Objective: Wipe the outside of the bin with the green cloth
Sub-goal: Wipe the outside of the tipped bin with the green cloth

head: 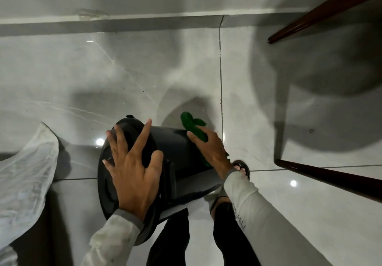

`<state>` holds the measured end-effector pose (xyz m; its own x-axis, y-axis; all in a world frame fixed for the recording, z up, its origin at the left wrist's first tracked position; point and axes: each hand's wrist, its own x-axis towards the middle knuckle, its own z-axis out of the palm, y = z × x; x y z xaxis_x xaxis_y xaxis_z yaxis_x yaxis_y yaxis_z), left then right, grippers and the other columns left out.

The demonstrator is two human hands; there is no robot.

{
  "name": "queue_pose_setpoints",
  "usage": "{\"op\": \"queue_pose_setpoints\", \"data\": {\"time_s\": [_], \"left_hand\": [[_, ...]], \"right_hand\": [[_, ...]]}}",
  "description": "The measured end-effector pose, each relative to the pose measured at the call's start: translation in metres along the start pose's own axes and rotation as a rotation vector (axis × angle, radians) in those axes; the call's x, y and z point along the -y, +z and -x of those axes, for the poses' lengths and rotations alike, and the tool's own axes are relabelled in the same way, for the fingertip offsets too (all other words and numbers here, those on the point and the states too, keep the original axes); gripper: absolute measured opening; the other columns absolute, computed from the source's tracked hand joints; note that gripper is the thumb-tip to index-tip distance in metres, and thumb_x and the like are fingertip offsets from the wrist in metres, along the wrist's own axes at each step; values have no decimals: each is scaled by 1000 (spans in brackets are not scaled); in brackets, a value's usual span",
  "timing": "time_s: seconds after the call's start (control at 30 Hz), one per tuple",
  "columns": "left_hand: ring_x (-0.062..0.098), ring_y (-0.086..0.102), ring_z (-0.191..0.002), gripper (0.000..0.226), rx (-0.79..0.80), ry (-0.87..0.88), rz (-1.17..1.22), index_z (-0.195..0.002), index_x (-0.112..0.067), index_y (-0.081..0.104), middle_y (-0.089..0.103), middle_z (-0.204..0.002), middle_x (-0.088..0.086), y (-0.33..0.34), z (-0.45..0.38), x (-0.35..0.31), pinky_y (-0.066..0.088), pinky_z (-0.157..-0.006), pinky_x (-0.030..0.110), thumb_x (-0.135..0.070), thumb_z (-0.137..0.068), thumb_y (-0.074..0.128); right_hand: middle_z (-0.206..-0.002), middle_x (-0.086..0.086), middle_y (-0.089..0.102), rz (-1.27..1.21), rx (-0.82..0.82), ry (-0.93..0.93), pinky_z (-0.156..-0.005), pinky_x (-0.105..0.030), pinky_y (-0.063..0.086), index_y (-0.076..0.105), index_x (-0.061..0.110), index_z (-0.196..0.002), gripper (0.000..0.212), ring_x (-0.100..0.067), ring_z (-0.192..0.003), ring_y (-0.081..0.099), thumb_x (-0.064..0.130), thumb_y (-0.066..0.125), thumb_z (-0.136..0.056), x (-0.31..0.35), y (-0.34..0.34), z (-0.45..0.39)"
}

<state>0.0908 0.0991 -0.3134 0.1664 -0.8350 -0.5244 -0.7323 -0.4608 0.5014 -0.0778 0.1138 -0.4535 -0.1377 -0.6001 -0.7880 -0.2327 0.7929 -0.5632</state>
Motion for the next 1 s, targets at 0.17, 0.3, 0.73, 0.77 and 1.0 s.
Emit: {"op": "queue_pose_setpoints", "data": {"time_s": [0.17,0.3,0.73,0.77,1.0], "left_hand": [[19,-10,-163,65,-95,-71,50,-145,-44,54,10,-176,4,13,8,-17,-9,-123,73,-44,-81,44],[24,11,-163,43,-264,-151,162,-117,-29,75,39,-164,5,29,8,-44,-2,-123,76,-34,-87,44],[31,62,-105,56,-234,156,-299,-82,-20,63,69,-91,1,100,-8,-114,23,-119,71,-71,-90,41],[31,61,-107,54,-203,174,-329,-83,-21,61,68,-92,1,103,-10,-118,22,-119,72,-73,-86,46],[36,54,-116,26,-105,121,-400,-94,-15,66,67,-103,8,124,-47,-148,20,-118,74,-37,-80,59]], "right_hand": [[-88,13,75,-336,16,-101,-67,-3,53,76,19,-115,19,5,-77,71,27,74,-97,45,-1,27],[-122,-20,79,-830,-126,-61,-97,-45,62,75,12,-120,24,-33,-110,77,24,72,-99,85,-41,40],[-117,-27,77,-545,-375,8,-106,-57,56,73,1,-119,24,-45,-116,72,18,67,-103,12,-117,60],[-117,-26,77,-553,-374,8,-106,-58,56,72,1,-120,25,-45,-116,72,19,67,-103,9,-119,62],[-105,-6,78,-505,-469,-116,-103,-46,58,72,27,-102,7,-31,-111,74,23,67,-103,29,-151,59]]}}
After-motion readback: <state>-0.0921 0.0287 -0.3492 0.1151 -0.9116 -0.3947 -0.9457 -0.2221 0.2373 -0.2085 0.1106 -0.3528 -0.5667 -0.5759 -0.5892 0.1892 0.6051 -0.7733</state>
